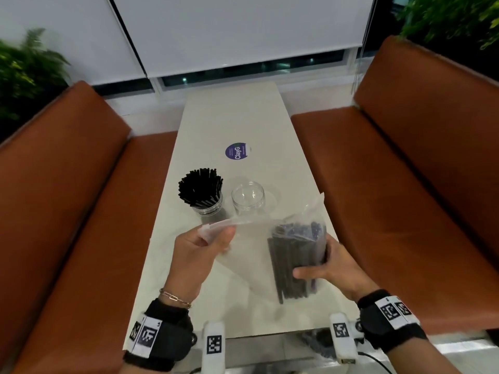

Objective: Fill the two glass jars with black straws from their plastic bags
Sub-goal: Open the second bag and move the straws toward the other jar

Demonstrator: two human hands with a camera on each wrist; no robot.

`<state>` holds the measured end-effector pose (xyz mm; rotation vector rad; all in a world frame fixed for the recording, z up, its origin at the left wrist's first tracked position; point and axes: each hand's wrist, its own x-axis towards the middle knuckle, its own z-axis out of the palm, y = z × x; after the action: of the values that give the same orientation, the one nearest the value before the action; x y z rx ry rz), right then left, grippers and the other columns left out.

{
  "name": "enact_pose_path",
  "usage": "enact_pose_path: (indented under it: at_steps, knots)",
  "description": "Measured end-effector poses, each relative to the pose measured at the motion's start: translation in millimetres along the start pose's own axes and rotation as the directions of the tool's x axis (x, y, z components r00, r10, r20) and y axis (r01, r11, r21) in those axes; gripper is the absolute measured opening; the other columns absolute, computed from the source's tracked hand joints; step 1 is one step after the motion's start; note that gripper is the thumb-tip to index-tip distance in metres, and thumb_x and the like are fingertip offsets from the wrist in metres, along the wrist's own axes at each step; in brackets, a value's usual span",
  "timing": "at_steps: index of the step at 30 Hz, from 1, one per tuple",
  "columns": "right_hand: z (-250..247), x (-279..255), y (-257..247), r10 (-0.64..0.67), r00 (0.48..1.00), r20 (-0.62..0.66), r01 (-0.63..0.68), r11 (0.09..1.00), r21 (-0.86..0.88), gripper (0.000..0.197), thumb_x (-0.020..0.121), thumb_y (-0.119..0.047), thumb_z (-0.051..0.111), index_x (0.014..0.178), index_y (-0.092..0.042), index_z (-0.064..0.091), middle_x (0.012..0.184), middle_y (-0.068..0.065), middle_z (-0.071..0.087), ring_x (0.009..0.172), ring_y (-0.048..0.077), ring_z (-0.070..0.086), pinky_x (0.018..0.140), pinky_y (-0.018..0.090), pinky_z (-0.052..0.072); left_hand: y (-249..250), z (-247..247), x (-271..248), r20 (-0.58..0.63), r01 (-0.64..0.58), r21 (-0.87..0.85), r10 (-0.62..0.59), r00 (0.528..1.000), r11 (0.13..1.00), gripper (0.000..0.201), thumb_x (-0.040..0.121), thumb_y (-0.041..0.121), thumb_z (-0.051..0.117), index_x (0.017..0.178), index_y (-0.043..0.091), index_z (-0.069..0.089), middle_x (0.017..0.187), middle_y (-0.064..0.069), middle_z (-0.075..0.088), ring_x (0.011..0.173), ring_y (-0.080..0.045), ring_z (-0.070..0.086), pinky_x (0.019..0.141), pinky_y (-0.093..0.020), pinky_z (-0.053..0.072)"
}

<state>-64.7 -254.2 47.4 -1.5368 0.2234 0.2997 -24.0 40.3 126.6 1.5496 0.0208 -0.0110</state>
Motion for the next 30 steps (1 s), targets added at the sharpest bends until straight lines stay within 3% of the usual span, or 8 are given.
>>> enact_pose_path:
  at_steps: [3,7,9,12,15,18,24,30]
  knots:
    - [1,1,-8,-0.038,0.998,-0.056,0.029,0.989,-0.146,0.095,0.045,-0.03,0.11,0.123,-0.01,0.06,0.122,0.01,0.077,0.118,0.033,0.072,0.101,0.059,0.058,1,-9,-2,-0.007,-0.033,0.034,0.034,0.999,0.999,0.015,0.085,0.012,0.081,0.099,0.007,0.085,0.078,-0.005,0.081,0.07,-0.011,0.069,0.07,-0.015,0.057]
    - [8,-13,-46,-0.177,0.972,-0.157,0.097,0.903,-0.418,0.119,0.04,-0.042,0.106,0.143,-0.028,0.047,0.143,-0.012,0.058,0.13,0.016,0.058,0.103,0.024,0.046,4,-14,-5,0.002,-0.029,0.088,0.029,1.0,0.996,0.01,0.089,0.005,0.079,0.096,0.01,0.085,0.085,0.0,0.085,0.079,-0.004,0.074,0.075,-0.009,0.056]
    - [20,-25,-77,-0.357,0.919,-0.168,0.228,0.828,-0.513,0.132,0.043,-0.049,0.105,0.155,-0.038,0.036,0.154,-0.022,0.045,0.135,0.003,0.046,0.106,0.024,0.037,6,-18,-5,0.05,-0.058,0.158,0.051,0.997,0.986,0.011,0.094,0.01,0.076,0.096,0.013,0.086,0.095,0.006,0.085,0.092,-0.001,0.076,0.082,-0.008,0.054]
    - [56,-35,-114,-0.646,0.763,-0.021,0.475,0.583,-0.659,0.105,0.052,-0.066,0.092,0.145,-0.036,0.055,0.146,-0.025,0.054,0.134,-0.007,0.047,0.115,0.021,0.033,11,-25,-5,0.199,-0.148,0.276,0.095,0.975,0.95,0.019,0.101,0.014,0.069,0.103,0.019,0.087,0.113,0.018,0.081,0.109,0.007,0.071,0.091,-0.004,0.049]
    - [96,-30,-128,-0.783,0.605,0.145,0.533,0.263,-0.805,0.076,0.067,-0.075,0.076,0.128,-0.029,0.073,0.127,-0.014,0.073,0.121,0.007,0.064,0.123,0.035,0.031,17,-29,-3,0.332,-0.279,0.33,0.166,0.929,0.902,0.023,0.101,0.021,0.064,0.11,0.027,0.084,0.117,0.025,0.078,0.112,0.004,0.07,0.088,-0.004,0.049]
    - [121,-15,-120,-0.805,0.555,0.21,0.578,0.191,-0.793,0.049,0.082,-0.063,0.073,0.116,-0.028,0.081,0.104,-0.009,0.078,0.101,0.02,0.071,0.107,0.04,0.044,19,-28,-4,0.311,-0.364,0.323,0.265,0.913,0.874,0.022,0.088,0.028,0.071,0.107,0.035,0.081,0.108,0.023,0.08,0.099,-0.001,0.075,0.082,-0.008,0.054]
    - [135,-7,-113,-0.798,0.559,0.226,0.592,0.193,-0.782,0.009,0.089,-0.04,0.079,0.094,-0.034,0.083,0.089,-0.013,0.076,0.085,0.017,0.063,0.088,0.032,0.044,16,-28,-8,0.126,-0.299,0.259,0.275,0.953,0.919,0.016,0.077,0.028,0.084,0.088,0.017,0.087,0.069,0.018,0.079,0.062,0.003,0.069,0.065,-0.009,0.054]
    - [110,-11,-116,-0.737,0.653,0.174,0.473,0.217,-0.854,0.008,0.084,-0.036,0.085,0.083,-0.031,0.079,0.084,-0.016,0.077,0.084,0.015,0.064,0.092,0.029,0.038,10,-36,-3,0.057,-0.205,0.24,0.197,0.979,0.949,0.012,0.083,0.01,0.087,0.095,0.01,0.088,0.078,0.0,0.084,0.069,-0.025,0.077,0.067,-0.012,0.058]
